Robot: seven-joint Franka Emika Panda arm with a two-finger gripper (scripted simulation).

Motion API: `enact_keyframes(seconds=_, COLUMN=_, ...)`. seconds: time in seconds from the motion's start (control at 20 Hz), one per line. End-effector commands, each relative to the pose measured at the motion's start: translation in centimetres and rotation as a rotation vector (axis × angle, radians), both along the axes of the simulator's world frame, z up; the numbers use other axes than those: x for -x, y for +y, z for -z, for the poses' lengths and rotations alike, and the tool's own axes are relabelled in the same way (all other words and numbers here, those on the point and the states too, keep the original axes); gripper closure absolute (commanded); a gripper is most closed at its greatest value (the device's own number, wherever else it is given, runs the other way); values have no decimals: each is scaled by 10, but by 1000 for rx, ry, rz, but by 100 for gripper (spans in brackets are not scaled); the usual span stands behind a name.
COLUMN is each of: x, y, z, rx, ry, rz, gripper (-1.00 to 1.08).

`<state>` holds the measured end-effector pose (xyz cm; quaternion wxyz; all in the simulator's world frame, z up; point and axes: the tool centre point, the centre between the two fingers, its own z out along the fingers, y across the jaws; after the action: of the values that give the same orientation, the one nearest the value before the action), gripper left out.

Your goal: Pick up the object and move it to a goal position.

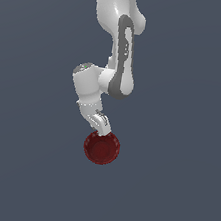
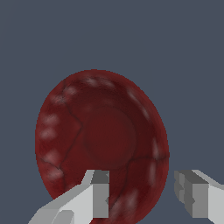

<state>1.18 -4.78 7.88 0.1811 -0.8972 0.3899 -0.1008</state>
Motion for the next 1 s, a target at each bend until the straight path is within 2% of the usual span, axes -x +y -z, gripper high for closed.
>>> enact_keyframes(seconds=0.0, x=2, y=-5, z=5, rx=-11, ry=-1, rz=44, gripper=-20)
enact_keyframes(seconds=0.45, x=6, y=-12, z=12, rx=-22, ry=-1, rz=102, gripper=-20)
enact_keyframes(seconds=0.8, x=8, y=2, z=14, rx=-38, ry=9, rz=108, gripper=-20)
enact_keyframes(seconds=0.95, x=9, y=0, z=16, rx=-42, ry=10, rz=127, gripper=-20)
